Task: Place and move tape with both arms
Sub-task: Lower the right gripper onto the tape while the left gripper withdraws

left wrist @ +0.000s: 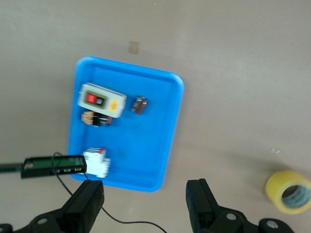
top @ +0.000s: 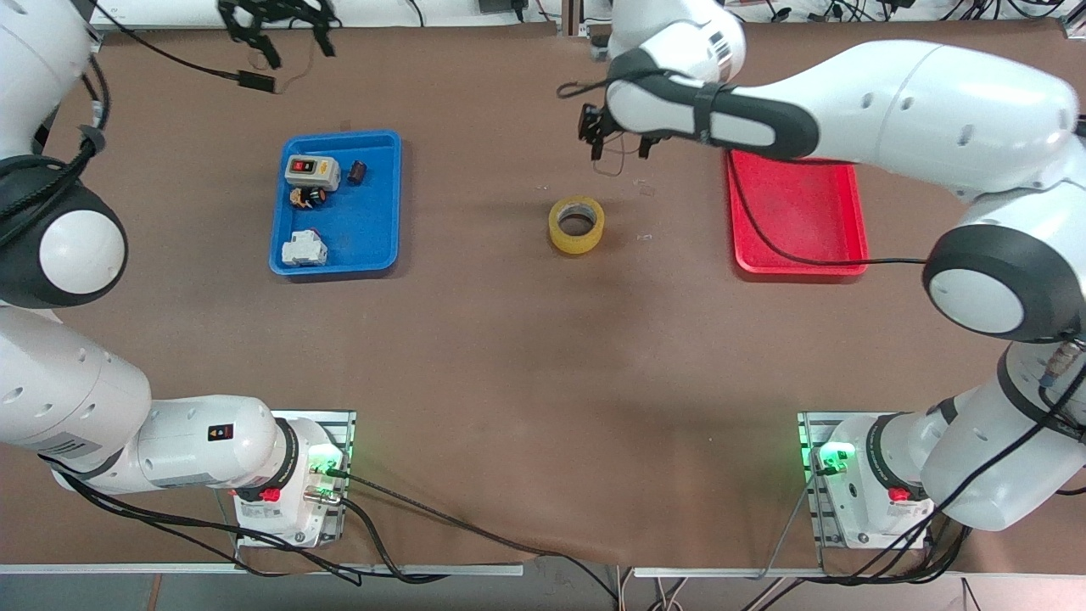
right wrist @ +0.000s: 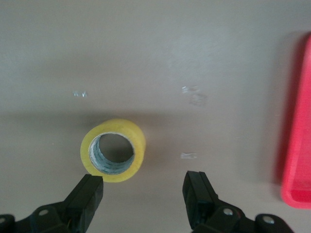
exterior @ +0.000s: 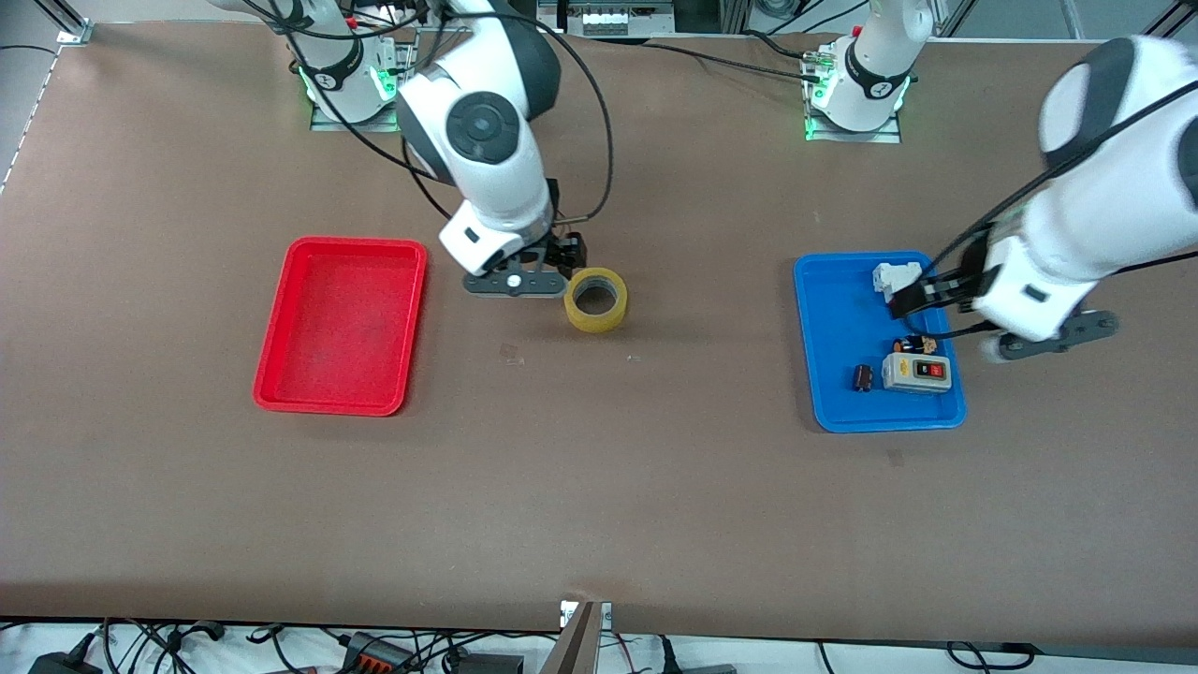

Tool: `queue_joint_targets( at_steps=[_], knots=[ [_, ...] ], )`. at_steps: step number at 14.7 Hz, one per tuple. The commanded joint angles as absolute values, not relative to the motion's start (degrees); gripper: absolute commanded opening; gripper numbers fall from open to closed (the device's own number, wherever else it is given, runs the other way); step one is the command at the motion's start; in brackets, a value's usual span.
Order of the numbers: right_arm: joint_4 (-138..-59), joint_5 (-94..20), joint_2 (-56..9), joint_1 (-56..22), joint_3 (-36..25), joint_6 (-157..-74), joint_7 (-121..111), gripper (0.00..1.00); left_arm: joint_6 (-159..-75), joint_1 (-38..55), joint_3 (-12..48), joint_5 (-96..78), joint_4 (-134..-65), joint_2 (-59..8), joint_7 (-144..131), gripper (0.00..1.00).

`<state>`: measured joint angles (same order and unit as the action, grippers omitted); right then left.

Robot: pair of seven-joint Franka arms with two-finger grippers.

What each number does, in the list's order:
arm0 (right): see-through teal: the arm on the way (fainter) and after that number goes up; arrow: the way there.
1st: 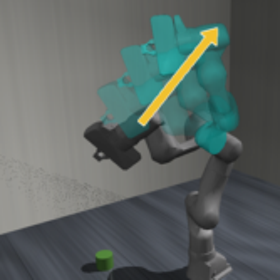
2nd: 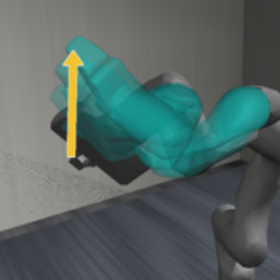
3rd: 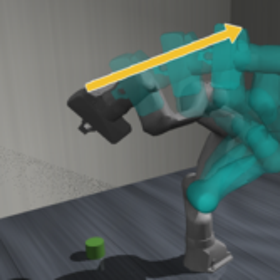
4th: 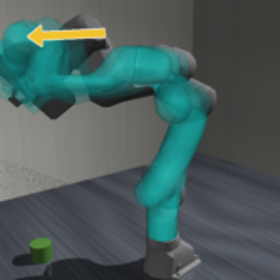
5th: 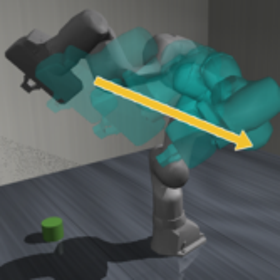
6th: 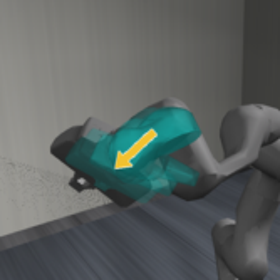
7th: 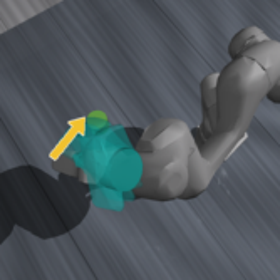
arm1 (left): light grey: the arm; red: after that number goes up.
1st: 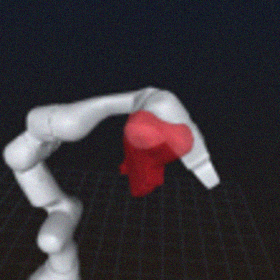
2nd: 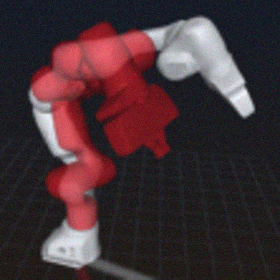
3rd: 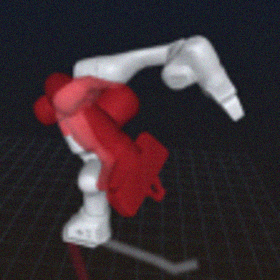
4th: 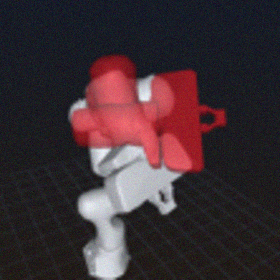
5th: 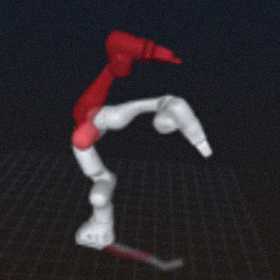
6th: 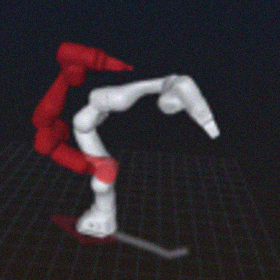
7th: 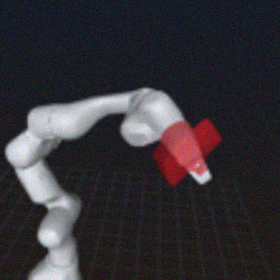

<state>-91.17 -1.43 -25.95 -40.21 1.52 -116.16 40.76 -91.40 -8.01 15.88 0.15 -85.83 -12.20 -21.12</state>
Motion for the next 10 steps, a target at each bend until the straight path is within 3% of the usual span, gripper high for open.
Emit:
queue_joint_targets(
  at_steps=[1,3,5,10],
  knots=[
    [-94.11,-2.02,-28.65,-42.36,0.88,-122.49,41.40,0.98,-88.42,-8.19,11.64,0.26,-83.14,-11.34,-11.54,1.00],
    [-98.77,-2.02,-28.83,-42.54,0.88,-127.59,41.31,0.98,-87.81,-2.83,3.20,-1.31,-83.67,-10.02,-7.84,1.00],
    [-100.02,-2.02,-30.49,-43.32,0.88,-129.72,41.31,0.98,-86.58,0.60,-1.30,-3.77,-85.94,-7.40,-4.50,1.00],
    [-99.84,-2.20,-35.15,-43.86,0.88,-135.87,41.40,0.98,-86.48,3.16,-2.20,-4.22,-88.95,-2.64,-4.13,1.00]
  ],
)
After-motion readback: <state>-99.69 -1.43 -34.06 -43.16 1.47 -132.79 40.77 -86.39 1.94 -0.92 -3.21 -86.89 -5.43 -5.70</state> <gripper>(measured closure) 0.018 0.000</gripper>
